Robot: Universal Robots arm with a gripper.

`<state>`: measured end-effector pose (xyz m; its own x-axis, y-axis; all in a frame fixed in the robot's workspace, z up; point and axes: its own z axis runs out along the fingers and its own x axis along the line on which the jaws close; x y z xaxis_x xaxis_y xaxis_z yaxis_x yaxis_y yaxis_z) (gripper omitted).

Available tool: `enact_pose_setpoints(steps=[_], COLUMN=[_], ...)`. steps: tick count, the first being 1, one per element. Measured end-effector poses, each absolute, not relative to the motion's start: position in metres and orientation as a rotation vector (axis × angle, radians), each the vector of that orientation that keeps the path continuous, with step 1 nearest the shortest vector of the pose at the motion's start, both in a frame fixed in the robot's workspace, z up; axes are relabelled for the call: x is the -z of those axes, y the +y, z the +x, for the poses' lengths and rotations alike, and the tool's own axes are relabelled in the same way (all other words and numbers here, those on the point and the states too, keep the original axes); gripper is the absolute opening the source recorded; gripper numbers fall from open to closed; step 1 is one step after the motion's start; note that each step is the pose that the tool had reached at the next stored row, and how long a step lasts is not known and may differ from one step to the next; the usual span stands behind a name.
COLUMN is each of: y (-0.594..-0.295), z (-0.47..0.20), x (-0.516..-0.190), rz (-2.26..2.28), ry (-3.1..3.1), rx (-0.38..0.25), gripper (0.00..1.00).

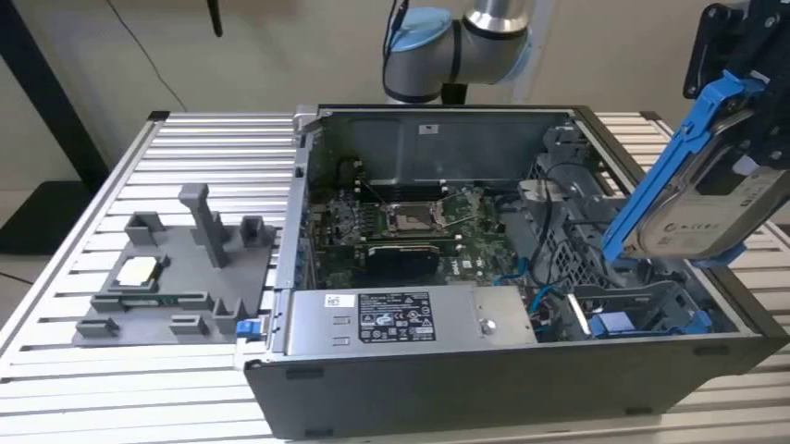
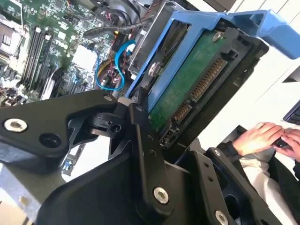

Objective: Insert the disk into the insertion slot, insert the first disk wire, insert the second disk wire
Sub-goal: 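Insert the disk into the insertion slot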

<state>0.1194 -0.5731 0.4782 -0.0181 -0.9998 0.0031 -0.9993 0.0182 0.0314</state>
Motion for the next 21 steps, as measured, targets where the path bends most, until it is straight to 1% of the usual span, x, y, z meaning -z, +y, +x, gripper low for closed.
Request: enact_pose_setpoints(steps=[5,12,21], y=[-0.573,-0.573,-0.573], z=[0.119,0.119,0.117], x=[-0.472,-0.47,-0.456], rz=[2.19,2.191,2.195], ry=[-2.23,-2.231,-2.233], rx=[0.018,0.017,0.011], gripper=[0.33,0.33,0.33])
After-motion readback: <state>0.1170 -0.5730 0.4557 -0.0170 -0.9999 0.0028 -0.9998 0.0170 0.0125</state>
